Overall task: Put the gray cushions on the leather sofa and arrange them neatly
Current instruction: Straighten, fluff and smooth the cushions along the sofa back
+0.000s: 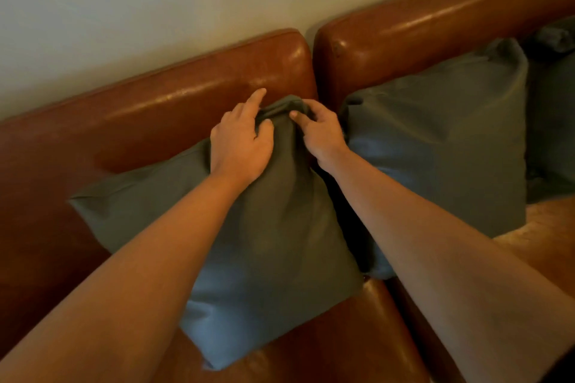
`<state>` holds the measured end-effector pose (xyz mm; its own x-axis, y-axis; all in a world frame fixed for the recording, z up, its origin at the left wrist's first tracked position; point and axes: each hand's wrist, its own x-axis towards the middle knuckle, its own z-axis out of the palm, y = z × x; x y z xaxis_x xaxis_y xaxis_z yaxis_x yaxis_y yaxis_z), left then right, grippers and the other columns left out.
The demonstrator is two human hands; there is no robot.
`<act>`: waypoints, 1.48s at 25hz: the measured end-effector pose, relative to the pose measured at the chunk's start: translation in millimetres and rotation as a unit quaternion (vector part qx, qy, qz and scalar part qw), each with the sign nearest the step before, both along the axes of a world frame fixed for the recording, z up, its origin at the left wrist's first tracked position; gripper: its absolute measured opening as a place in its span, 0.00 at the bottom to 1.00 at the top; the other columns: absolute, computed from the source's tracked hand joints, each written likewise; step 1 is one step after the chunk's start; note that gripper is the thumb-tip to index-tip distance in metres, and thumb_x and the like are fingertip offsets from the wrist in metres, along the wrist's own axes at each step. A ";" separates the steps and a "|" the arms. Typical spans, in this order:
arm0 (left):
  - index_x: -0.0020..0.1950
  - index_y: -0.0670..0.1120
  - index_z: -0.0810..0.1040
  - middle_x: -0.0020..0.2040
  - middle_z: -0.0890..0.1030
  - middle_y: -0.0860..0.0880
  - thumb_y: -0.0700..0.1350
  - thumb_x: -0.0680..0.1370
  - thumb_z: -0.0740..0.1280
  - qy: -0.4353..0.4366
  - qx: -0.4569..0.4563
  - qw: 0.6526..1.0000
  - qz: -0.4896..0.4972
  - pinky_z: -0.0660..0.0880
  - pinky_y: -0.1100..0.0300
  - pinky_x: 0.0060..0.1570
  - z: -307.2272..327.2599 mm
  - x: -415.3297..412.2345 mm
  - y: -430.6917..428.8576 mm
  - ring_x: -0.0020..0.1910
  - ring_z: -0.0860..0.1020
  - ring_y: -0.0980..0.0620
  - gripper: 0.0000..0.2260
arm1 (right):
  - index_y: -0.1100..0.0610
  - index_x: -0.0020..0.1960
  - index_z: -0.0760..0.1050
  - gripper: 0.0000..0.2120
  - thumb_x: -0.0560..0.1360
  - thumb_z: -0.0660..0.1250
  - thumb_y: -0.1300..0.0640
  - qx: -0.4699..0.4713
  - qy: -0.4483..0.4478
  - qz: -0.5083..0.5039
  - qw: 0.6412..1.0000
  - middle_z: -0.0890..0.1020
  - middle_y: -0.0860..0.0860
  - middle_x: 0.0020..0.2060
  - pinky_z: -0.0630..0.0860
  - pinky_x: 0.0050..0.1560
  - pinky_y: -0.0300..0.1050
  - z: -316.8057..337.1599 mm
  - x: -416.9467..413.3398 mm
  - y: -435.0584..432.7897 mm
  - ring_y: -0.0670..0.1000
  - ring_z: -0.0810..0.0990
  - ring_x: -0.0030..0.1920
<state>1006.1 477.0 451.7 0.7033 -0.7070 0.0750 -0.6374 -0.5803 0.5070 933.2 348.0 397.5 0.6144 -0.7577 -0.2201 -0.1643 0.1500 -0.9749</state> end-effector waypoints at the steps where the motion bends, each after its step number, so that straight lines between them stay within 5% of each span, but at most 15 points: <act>1: 0.75 0.52 0.63 0.67 0.75 0.48 0.50 0.80 0.57 -0.006 0.054 0.999 0.007 0.67 0.46 0.66 0.8 6.3 8.8 0.65 0.72 0.45 0.22 | 0.47 0.53 0.79 0.07 0.78 0.65 0.57 -0.004 0.018 -0.026 0.999 0.84 0.52 0.50 0.77 0.58 0.59 -1.6 -0.8 0.1 0.55 0.81 0.53; 4: 0.68 0.47 0.70 0.63 0.77 0.45 0.45 0.81 0.58 -0.006 0.126 0.992 0.009 0.69 0.48 0.63 -0.4 17.7 27.7 0.62 0.74 0.42 0.16 | 0.51 0.64 0.75 0.14 0.81 0.59 0.60 -0.050 0.086 -0.070 0.993 0.79 0.53 0.58 0.74 0.63 0.55 4.6 -4.6 6.9 0.55 0.77 0.59; 6: 0.61 0.46 0.73 0.59 0.79 0.44 0.42 0.81 0.59 0.012 0.099 0.994 0.035 0.70 0.48 0.58 0.1 20.7 33.9 0.59 0.75 0.42 0.10 | 0.52 0.70 0.69 0.20 0.79 0.59 0.63 -0.258 0.126 -0.096 0.953 0.73 0.54 0.66 0.69 0.67 0.52 24.9 -4.8 21.6 0.56 0.71 0.66; 7: 0.59 0.46 0.74 0.57 0.79 0.43 0.41 0.81 0.59 0.014 0.082 0.995 0.046 0.71 0.48 0.56 -0.1 21.1 35.0 0.58 0.75 0.41 0.08 | 0.52 0.72 0.67 0.24 0.77 0.61 0.62 -0.398 0.112 -0.073 0.908 0.71 0.54 0.68 0.65 0.70 0.54 37.9 -3.0 29.0 0.56 0.67 0.69; 9: 0.57 0.44 0.74 0.55 0.79 0.42 0.41 0.81 0.59 0.000 0.060 0.998 0.036 0.72 0.45 0.54 -0.6 19.7 36.5 0.55 0.75 0.40 0.07 | 0.51 0.75 0.64 0.27 0.76 0.63 0.56 -0.572 0.126 0.127 0.800 0.68 0.51 0.71 0.50 0.74 0.63 56.6 6.9 39.3 0.55 0.60 0.75; 11: 0.57 0.43 0.74 0.54 0.79 0.42 0.42 0.80 0.60 -0.008 0.017 1.000 0.018 0.73 0.46 0.54 -1.5 19.7 46.2 0.54 0.76 0.41 0.08 | 0.49 0.73 0.65 0.24 0.79 0.62 0.50 -0.611 0.222 0.290 0.702 0.72 0.49 0.69 0.38 0.72 0.68 61.5 15.8 40.0 0.54 0.61 0.74; 12: 0.58 0.44 0.75 0.55 0.78 0.43 0.43 0.80 0.61 -0.017 -0.001 1.000 0.011 0.73 0.48 0.55 -2.3 20.0 56.3 0.56 0.75 0.42 0.09 | 0.49 0.69 0.70 0.18 0.80 0.61 0.49 -0.605 0.261 0.310 0.686 0.76 0.49 0.64 0.37 0.72 0.70 60.8 18.2 35.6 0.54 0.65 0.71; 16: 0.64 0.46 0.73 0.62 0.76 0.46 0.56 0.80 0.58 -0.097 0.106 0.988 0.056 0.68 0.48 0.59 -11.5 34.8 115.2 0.61 0.73 0.43 0.19 | 0.53 0.57 0.77 0.12 0.83 0.56 0.53 -0.519 0.281 0.271 0.761 0.81 0.50 0.52 0.39 0.74 0.68 55.7 17.9 35.5 0.55 0.74 0.61; 19: 0.57 0.45 0.75 0.56 0.78 0.45 0.60 0.80 0.56 -0.109 0.171 0.977 0.072 0.68 0.49 0.52 -10.4 42.8 125.7 0.57 0.75 0.42 0.20 | 0.55 0.61 0.76 0.14 0.84 0.53 0.55 -0.570 0.328 0.188 0.729 0.81 0.53 0.55 0.40 0.73 0.71 52.2 18.2 53.4 0.58 0.73 0.62; 21: 0.54 0.46 0.75 0.54 0.78 0.46 0.55 0.82 0.56 -0.131 0.152 0.979 0.040 0.66 0.50 0.49 -6.7 38.8 119.2 0.55 0.75 0.43 0.16 | 0.55 0.66 0.73 0.15 0.82 0.57 0.57 -0.617 0.263 0.153 0.726 0.77 0.54 0.62 0.43 0.73 0.72 54.4 19.8 79.9 0.57 0.69 0.69; 23: 0.58 0.46 0.75 0.56 0.78 0.47 0.52 0.82 0.57 -0.133 0.129 0.982 0.032 0.67 0.50 0.51 -3.2 36.5 118.2 0.55 0.75 0.44 0.13 | 0.54 0.73 0.67 0.20 0.81 0.58 0.54 -0.616 0.173 0.260 0.723 0.71 0.52 0.69 0.43 0.73 0.67 55.6 24.8 111.7 0.55 0.62 0.74; 25: 0.61 0.47 0.75 0.57 0.77 0.47 0.51 0.82 0.56 -0.110 0.131 0.985 0.023 0.67 0.49 0.54 -1.3 40.6 128.2 0.56 0.75 0.45 0.13 | 0.51 0.76 0.61 0.23 0.83 0.54 0.49 -0.573 0.187 0.342 0.721 0.68 0.50 0.72 0.40 0.74 0.66 51.0 29.0 132.3 0.53 0.59 0.76; 30: 0.62 0.50 0.76 0.60 0.77 0.50 0.50 0.83 0.54 -0.115 0.080 0.990 -0.002 0.59 0.44 0.69 0.2 68.2 181.5 0.61 0.73 0.47 0.15 | 0.53 0.67 0.71 0.15 0.83 0.55 0.52 -0.623 0.275 0.265 0.682 0.75 0.53 0.61 0.43 0.73 0.71 38.0 32.1 132.5 0.59 0.68 0.66; 34: 0.65 0.47 0.74 0.63 0.76 0.47 0.47 0.82 0.53 -0.105 0.147 0.983 0.030 0.57 0.43 0.70 -6.2 78.9 205.2 0.64 0.72 0.45 0.16 | 0.53 0.69 0.70 0.17 0.82 0.57 0.54 -0.574 0.253 0.251 0.737 0.72 0.52 0.65 0.40 0.73 0.69 48.6 49.0 166.7 0.56 0.64 0.71; 37: 0.58 0.45 0.75 0.57 0.77 0.46 0.45 0.83 0.54 -0.105 0.140 0.984 0.023 0.61 0.47 0.65 -7.8 77.5 202.1 0.59 0.73 0.45 0.12 | 0.50 0.72 0.66 0.23 0.81 0.55 0.42 -0.568 0.231 0.328 0.719 0.71 0.49 0.68 0.38 0.73 0.67 47.3 60.8 187.2 0.53 0.62 0.73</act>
<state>1083.6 679.1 443.9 0.7250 -0.6882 0.0283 -0.6806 -0.7093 0.1835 994.0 535.3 444.9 0.9816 -0.1903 0.0159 -0.1819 -0.9568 -0.2268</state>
